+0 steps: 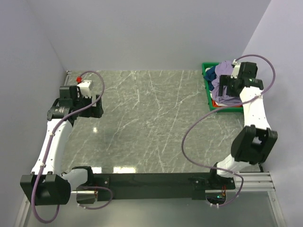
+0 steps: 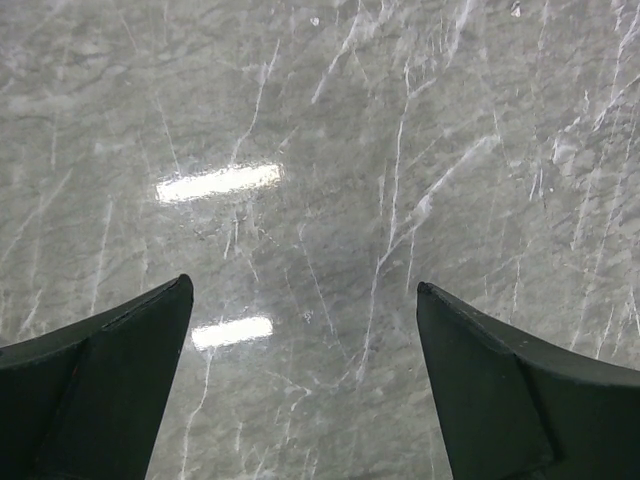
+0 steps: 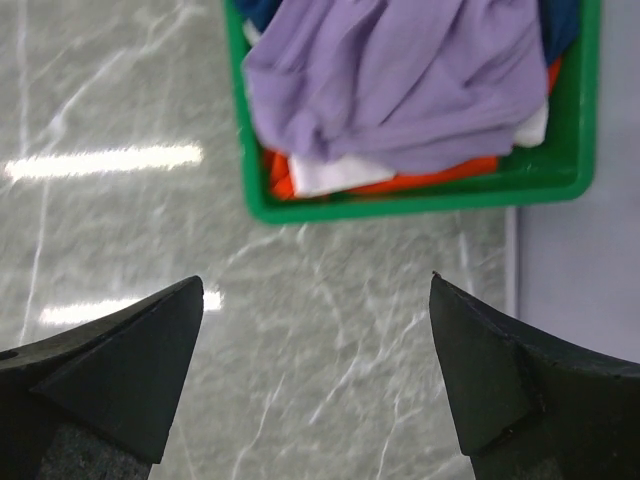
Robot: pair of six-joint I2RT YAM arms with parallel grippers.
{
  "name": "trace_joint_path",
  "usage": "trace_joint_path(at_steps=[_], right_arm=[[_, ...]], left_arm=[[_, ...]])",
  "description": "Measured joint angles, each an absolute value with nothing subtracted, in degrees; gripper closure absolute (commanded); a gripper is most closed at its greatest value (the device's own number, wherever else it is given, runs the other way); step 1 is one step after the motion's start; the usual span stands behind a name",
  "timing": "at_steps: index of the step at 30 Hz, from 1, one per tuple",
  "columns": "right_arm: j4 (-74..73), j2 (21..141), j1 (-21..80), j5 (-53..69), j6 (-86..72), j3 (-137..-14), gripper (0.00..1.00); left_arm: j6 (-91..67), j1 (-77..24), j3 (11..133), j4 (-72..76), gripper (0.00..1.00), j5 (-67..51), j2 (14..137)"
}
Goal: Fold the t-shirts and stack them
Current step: Grab the tshirt from the pile
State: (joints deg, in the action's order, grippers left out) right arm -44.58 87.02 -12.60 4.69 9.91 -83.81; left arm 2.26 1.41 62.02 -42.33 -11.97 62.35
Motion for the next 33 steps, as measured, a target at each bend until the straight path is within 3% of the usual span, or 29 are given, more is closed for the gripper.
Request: trace_joint_path(at_steps=[12,19,27,30,33], right_arm=[[-41.9,108.9,-14.2,1.8,9.2,-97.6,0.03],[-41.5,117.5,-14.7,-0.1,8.4,-107.6,0.38],[-42.7,123.0,-16.3,-0.6,8.8,-116.1,0.43],[-44.1,124.1,-17.2,0.1,8.8,-117.4,0.31],[-45.1,125.3,-17.9,1.7,8.8,-118.7,0.32]], left_arm=[[2.1,1.4,62.0,-42.1,0.01,-12.1,66.8],[2.1,1.4,62.0,-41.5,0.01,-12.1,68.1],[2.1,1.4,62.0,-41.4,0.01,-12.7,69.7],[2.1,1.4,62.0,-41.4,0.01,-13.0,69.8],[2.1,1.4,62.3,-41.5,0.01,-13.2,70.0]])
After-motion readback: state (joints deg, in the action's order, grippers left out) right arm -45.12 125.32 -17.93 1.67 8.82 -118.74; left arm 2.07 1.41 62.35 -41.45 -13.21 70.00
